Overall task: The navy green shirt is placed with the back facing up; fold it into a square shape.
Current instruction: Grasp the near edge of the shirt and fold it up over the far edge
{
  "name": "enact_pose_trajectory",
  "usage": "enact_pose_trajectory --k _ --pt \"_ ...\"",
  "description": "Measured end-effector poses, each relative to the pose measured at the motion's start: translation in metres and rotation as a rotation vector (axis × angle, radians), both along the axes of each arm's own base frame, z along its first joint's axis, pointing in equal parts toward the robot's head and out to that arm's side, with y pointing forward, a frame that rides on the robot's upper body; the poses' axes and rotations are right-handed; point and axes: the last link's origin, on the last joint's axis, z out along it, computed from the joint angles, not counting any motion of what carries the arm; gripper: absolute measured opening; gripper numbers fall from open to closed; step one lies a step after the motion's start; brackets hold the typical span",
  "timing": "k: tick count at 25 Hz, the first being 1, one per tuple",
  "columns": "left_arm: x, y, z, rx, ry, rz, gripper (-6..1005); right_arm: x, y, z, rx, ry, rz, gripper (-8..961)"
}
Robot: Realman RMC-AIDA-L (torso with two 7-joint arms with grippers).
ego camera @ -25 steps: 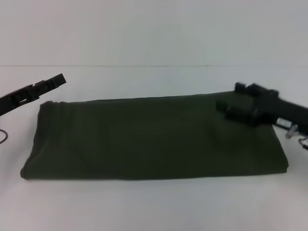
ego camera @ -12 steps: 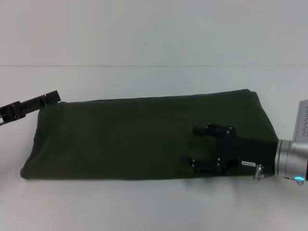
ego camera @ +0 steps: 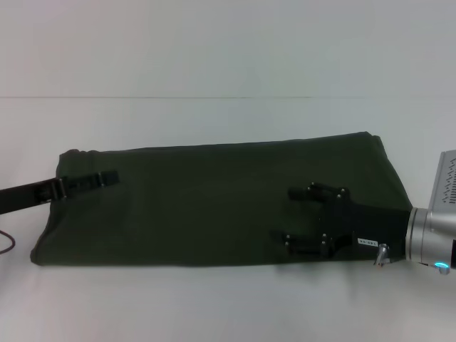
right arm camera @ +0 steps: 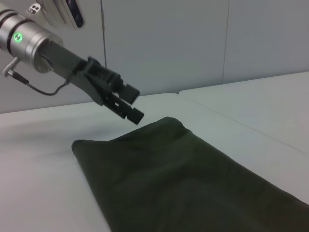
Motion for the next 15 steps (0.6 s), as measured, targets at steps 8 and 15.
enact_pose_trajectory --k 8,15 --pt "-0.016 0.013 -0.008 0.014 0.091 0.154 891 0.001 0.0 0.0 0.004 -0.003 -0.004 905" --pt "-0.029 0.018 -0.01 0.056 0.131 0.25 890 0.001 0.002 0.0 0.01 -0.01 -0.006 905"
